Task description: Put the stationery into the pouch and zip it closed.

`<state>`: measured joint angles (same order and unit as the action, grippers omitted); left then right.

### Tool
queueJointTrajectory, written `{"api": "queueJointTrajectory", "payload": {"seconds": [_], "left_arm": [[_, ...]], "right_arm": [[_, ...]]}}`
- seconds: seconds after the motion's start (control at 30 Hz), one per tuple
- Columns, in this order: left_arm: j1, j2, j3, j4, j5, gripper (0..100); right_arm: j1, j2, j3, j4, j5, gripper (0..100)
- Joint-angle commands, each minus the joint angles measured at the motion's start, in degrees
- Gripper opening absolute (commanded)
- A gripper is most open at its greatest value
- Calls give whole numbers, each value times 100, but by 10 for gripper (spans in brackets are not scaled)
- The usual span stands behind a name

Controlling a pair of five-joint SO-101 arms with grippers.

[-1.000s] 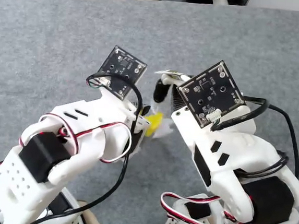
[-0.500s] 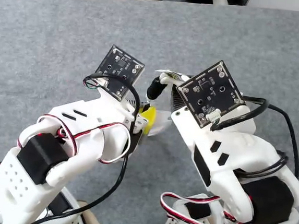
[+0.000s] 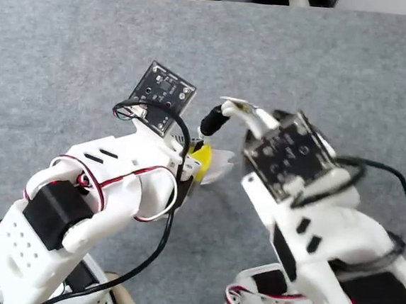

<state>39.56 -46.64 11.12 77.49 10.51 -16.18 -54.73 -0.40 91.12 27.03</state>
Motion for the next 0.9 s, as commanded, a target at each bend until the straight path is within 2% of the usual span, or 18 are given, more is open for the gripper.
{"api": "queueJointTrajectory", "payload": {"seconds": [0.0,0.17,0.43,0.53,0.77,0.87], "left_arm": [[-48,26,-13,35,-9,28],[-48,26,-13,44,-9,28],[-48,26,-13,44,-158,28],[-48,26,-13,53,-273,28],[-48,26,-13,264,-290,28],[-48,26,-13,290,-510,28]], "right_arm": [[413,-127,-57,79,290,187],[510,-198,-470,220,932,188],[-62,-189,-1323,967,1697,186],[-88,-189,-1490,967,1811,185],[-923,-207,-1218,976,1758,185],[-1143,-198,-945,976,1802,185]]}}
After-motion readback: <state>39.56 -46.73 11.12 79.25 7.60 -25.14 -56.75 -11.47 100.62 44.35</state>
